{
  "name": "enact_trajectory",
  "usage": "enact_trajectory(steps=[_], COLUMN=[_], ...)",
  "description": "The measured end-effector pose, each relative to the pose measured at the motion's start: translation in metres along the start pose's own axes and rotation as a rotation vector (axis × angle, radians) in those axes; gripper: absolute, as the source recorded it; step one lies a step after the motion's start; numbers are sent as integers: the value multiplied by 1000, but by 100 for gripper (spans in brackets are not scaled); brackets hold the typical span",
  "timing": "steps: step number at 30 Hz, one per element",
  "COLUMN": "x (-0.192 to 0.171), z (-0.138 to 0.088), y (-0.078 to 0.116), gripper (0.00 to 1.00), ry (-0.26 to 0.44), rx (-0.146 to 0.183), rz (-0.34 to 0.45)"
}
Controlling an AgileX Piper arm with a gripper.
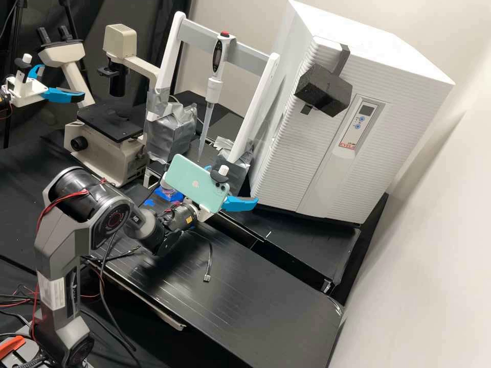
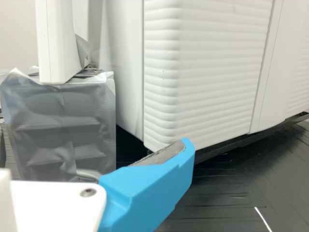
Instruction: Open the door
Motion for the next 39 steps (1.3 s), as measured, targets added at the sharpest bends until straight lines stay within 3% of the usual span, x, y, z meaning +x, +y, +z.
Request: enact_trajectory(steps=[12,16,20,23,29,39], x=[-5,-16,-24,-25,-16,2], z=[6,14,12,8,-8,-22], y=[5,23,46,59,82,116], gripper=[100,100,100,100,100,100], ry=[-2,-10,32,60,117,108], rx=[6,45,90,101,86,64], rz=[8,42,122,161,228,278])
